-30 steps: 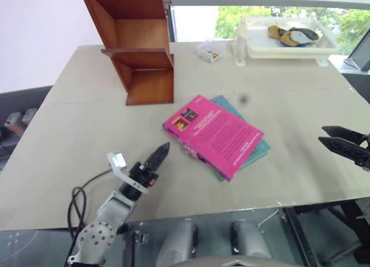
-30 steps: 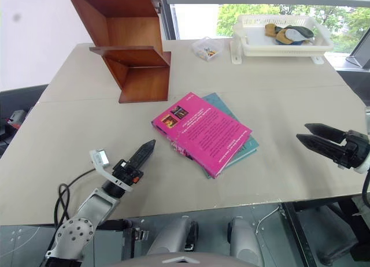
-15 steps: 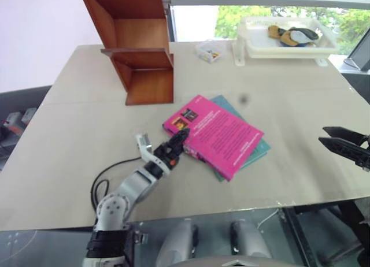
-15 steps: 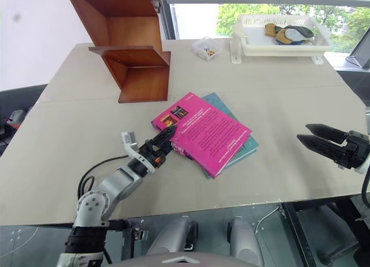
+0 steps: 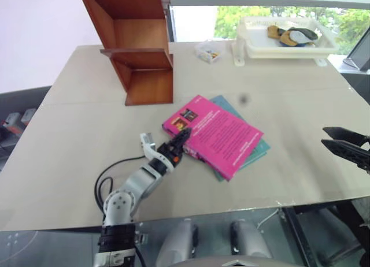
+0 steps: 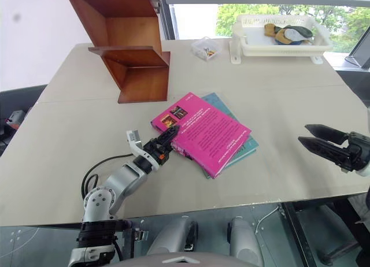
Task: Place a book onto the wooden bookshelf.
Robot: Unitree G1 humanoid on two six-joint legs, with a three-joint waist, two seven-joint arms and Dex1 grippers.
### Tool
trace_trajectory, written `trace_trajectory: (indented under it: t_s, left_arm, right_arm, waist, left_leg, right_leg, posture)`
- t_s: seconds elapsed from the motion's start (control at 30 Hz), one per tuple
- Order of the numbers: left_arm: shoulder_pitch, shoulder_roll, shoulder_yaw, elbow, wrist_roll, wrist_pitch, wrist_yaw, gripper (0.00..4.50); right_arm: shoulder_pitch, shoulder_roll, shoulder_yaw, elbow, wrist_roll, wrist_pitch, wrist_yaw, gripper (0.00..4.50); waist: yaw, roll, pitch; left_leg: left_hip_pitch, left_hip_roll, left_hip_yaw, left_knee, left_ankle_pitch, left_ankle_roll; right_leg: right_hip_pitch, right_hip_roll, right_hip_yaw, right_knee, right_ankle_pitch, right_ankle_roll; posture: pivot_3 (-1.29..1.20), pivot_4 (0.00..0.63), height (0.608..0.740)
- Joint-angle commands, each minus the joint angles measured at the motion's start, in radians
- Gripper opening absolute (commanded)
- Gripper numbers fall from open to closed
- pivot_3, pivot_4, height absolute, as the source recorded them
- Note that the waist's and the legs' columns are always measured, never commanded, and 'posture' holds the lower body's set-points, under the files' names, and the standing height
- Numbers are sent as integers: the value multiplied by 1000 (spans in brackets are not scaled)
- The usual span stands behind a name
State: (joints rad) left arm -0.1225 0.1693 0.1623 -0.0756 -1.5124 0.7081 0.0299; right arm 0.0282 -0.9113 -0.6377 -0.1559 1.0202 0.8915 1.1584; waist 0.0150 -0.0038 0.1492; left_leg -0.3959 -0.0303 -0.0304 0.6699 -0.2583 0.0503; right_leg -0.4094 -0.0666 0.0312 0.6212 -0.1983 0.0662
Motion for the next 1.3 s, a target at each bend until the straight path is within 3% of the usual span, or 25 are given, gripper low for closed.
trace_trajectory:
  t_s: [0.03, 0.17, 0.33, 0.53, 0.7, 0.73, 0.77, 0.83, 1.1, 1.3]
  left_arm:
    - [-11, -8, 27, 7, 13, 15, 12, 3752]
    - [-29, -18, 42, 12, 17, 29, 23, 3752]
    - [-46, -27, 57, 6, 12, 48, 38, 3752]
    - [-32, -50, 68, -16, 4, 59, 50, 3752]
    - [-20, -74, 86, -29, -3, 54, 57, 1459]
    - [-19, -75, 89, -31, -5, 53, 58, 1314]
    - [-17, -76, 93, -33, -9, 52, 61, 797]
    - [-13, -72, 100, -37, -18, 54, 65, 224]
    - [-30, -74, 152, -117, -110, 19, 83, 145]
    - [-155, -91, 141, -211, -124, -47, 92, 145]
  right_arm:
    - [20, -23, -32, -57, 42, -11, 78, 4500]
    - [31, -42, -22, -69, 9, -47, 123, 4500]
    - [70, -54, 14, -98, -134, -226, 203, 4500]
    - [60, -81, 19, -62, -161, -266, 253, 4500]
    - [39, -94, 43, -32, -179, -280, 262, 4500]
    - [34, -93, 48, -26, -183, -283, 262, 4500]
    - [30, -92, 53, -21, -187, -287, 263, 4500]
    - [27, -87, 59, -15, -193, -292, 264, 4500]
    - [24, -81, 70, 2, -200, -302, 262, 4500]
    - [8, -75, 81, 11, -201, -307, 256, 4500]
  waist:
    - [0, 0, 0]
    - [0, 0, 0]
    - [1, -1, 1]
    - [1, -1, 1]
    - [1, -2, 1]
    - [2, -2, 1]
    - [2, -2, 1]
    - [1, -2, 1]
    - [1, -3, 2]
    - [9, -7, 4]
  left_leg:
    - [0, 0, 0, 0, 0, 0]
    - [0, 0, 0, 0, 0, 0]
    - [-1, 0, 0, 0, 0, 0]
    - [-1, 0, 0, 0, 0, 0]
    - [-1, 0, 0, 0, 0, 0]
    - [-1, 0, 0, 0, 0, 0]
    - [-1, 0, 0, 0, 0, 0]
    - [-1, 0, 0, 0, 0, 0]
    - [-1, 0, 0, -1, 0, 0]
    - [-2, 0, -1, -1, 0, 0]
  right_leg:
    - [0, 0, 0, 0, 0, 0]
    - [0, 0, 0, 0, 0, 0]
    - [0, 0, 0, -1, 0, 0]
    - [0, 0, 0, -2, 0, 0]
    - [0, -1, 0, -2, 0, 0]
    - [0, -1, 0, -2, 0, 0]
    - [0, -1, 0, -2, 0, 0]
    - [0, -1, 0, -2, 0, 0]
    - [0, -2, 0, -3, 0, 0]
    - [-1, -2, -1, -3, 0, 0]
  posture:
    - [0, 150, 740]
    - [0, 150, 740]
    - [0, 150, 740]
    - [0, 150, 740]
    - [0, 150, 740]
    - [0, 150, 740]
    - [0, 150, 740]
    - [0, 150, 740]
    - [0, 150, 740]
    - [0, 150, 740]
